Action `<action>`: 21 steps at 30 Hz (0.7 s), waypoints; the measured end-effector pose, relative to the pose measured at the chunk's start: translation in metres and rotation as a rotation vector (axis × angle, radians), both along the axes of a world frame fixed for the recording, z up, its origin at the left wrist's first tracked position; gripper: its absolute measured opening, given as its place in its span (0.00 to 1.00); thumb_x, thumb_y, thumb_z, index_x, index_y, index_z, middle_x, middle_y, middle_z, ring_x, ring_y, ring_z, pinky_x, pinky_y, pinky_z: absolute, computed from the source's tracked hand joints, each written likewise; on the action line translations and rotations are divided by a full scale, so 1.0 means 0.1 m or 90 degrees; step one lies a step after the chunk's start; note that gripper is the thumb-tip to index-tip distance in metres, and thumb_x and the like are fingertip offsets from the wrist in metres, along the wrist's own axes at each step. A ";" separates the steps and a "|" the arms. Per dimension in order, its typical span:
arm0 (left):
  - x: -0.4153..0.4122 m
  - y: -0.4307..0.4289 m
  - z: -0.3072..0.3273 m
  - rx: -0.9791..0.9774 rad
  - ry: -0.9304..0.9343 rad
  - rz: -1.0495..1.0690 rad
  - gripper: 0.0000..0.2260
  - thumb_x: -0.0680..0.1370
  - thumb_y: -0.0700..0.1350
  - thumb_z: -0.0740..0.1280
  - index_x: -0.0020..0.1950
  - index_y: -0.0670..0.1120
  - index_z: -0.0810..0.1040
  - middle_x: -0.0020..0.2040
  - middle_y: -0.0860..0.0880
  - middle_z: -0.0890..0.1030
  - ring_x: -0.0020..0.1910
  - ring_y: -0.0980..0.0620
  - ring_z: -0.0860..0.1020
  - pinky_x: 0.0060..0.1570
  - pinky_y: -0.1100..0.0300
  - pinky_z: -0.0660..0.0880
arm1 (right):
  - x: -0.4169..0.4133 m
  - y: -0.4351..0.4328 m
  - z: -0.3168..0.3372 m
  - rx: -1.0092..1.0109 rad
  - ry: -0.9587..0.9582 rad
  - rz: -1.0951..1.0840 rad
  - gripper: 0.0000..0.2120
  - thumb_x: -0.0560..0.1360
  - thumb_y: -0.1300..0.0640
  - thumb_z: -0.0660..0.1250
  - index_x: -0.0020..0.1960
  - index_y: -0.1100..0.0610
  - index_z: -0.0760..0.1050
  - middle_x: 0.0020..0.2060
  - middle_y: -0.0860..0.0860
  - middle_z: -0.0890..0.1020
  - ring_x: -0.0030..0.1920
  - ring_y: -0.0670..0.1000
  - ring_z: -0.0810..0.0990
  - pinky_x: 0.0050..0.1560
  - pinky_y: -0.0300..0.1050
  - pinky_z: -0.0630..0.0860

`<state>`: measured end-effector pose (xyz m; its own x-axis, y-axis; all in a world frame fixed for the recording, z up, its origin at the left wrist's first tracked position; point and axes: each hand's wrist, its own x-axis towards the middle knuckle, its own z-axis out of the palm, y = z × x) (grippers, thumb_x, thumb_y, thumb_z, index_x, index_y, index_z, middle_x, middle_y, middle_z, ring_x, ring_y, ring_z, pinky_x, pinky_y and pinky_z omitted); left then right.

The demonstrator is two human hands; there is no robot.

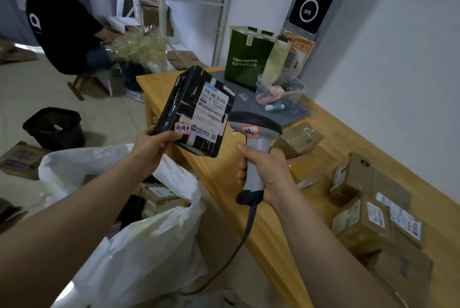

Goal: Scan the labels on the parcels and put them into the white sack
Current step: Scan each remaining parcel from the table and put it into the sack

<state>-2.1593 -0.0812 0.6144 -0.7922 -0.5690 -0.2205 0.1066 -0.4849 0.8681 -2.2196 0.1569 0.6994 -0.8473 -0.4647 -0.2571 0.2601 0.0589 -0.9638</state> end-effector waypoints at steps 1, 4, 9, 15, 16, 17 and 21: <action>0.04 -0.03 0.01 0.004 -0.003 0.010 0.30 0.60 0.40 0.77 0.61 0.39 0.75 0.52 0.44 0.84 0.51 0.49 0.83 0.46 0.61 0.79 | 0.00 -0.02 -0.01 -0.004 0.004 0.005 0.09 0.74 0.58 0.72 0.45 0.61 0.73 0.25 0.53 0.77 0.23 0.50 0.75 0.25 0.41 0.74; 0.22 -0.24 -0.03 -0.004 -0.050 0.094 0.27 0.61 0.43 0.78 0.57 0.40 0.77 0.52 0.44 0.84 0.52 0.48 0.82 0.45 0.61 0.79 | 0.01 -0.09 -0.09 -0.004 -0.018 0.026 0.10 0.73 0.58 0.73 0.45 0.60 0.72 0.25 0.53 0.77 0.24 0.51 0.76 0.26 0.42 0.75; 0.65 -0.72 -0.27 -0.154 -0.419 0.200 0.35 0.62 0.56 0.78 0.61 0.40 0.73 0.55 0.42 0.79 0.52 0.44 0.78 0.55 0.51 0.75 | 0.05 -0.33 -0.35 0.036 -0.088 0.064 0.09 0.74 0.59 0.72 0.43 0.60 0.72 0.26 0.55 0.76 0.24 0.52 0.75 0.26 0.42 0.73; 0.93 -0.77 -0.52 -0.296 -0.592 0.066 0.25 0.65 0.51 0.79 0.54 0.39 0.78 0.52 0.39 0.81 0.54 0.38 0.79 0.49 0.45 0.77 | 0.06 -0.48 -0.61 0.080 -0.116 0.070 0.09 0.73 0.59 0.72 0.40 0.61 0.73 0.25 0.55 0.77 0.24 0.52 0.76 0.27 0.43 0.74; 0.96 -0.76 -0.58 -0.287 -0.582 0.026 0.22 0.65 0.49 0.79 0.53 0.41 0.78 0.49 0.40 0.81 0.51 0.40 0.80 0.43 0.50 0.77 | 0.05 -0.48 -0.64 0.083 -0.123 0.067 0.09 0.73 0.59 0.72 0.40 0.61 0.73 0.25 0.55 0.77 0.24 0.52 0.76 0.27 0.43 0.74; 0.97 -0.74 -0.64 -0.261 -0.571 -0.024 0.20 0.66 0.46 0.79 0.53 0.42 0.77 0.48 0.41 0.82 0.49 0.42 0.80 0.41 0.54 0.77 | 0.04 -0.47 -0.67 0.085 -0.131 0.063 0.09 0.73 0.60 0.72 0.40 0.61 0.73 0.25 0.55 0.77 0.24 0.52 0.75 0.26 0.42 0.74; 0.98 -0.66 -0.96 -0.205 -0.570 -0.126 0.16 0.71 0.36 0.73 0.57 0.41 0.78 0.52 0.39 0.80 0.50 0.42 0.80 0.56 0.46 0.77 | -0.02 -0.39 -0.75 0.089 -0.156 0.037 0.09 0.73 0.60 0.72 0.42 0.61 0.72 0.24 0.55 0.76 0.23 0.52 0.75 0.26 0.42 0.73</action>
<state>-2.0609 -0.1476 0.5184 -0.4945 -0.5823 -0.6453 -0.7161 -0.1478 0.6822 -2.2215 0.1181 0.6243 -0.7257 -0.4559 -0.5153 0.4761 0.2080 -0.8544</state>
